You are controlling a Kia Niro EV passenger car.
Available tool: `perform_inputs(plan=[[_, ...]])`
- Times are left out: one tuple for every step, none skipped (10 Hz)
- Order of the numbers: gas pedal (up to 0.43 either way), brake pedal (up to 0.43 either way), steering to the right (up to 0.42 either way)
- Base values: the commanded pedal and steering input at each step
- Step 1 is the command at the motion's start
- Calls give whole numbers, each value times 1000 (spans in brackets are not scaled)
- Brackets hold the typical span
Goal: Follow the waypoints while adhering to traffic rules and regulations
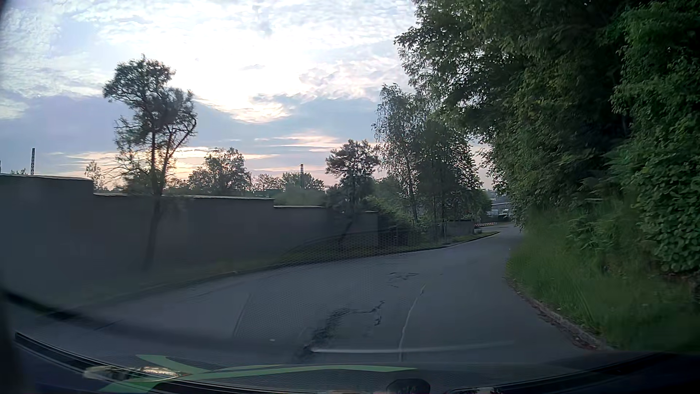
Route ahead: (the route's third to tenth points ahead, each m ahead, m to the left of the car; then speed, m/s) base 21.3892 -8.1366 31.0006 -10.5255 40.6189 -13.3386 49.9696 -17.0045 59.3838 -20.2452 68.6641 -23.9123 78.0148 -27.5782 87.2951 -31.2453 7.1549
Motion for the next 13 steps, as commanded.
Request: perform_inputs(plan=[[47, 0, 60], [47, 0, 66], [47, 0, 70], [47, 0, 73], [47, 0, 77], [39, 0, 80], [28, 0, 83], [20, 0, 85], [20, 0, 85], [20, 0, 86], [20, 0, 88], [20, 0, 89], [20, 0, 89]])
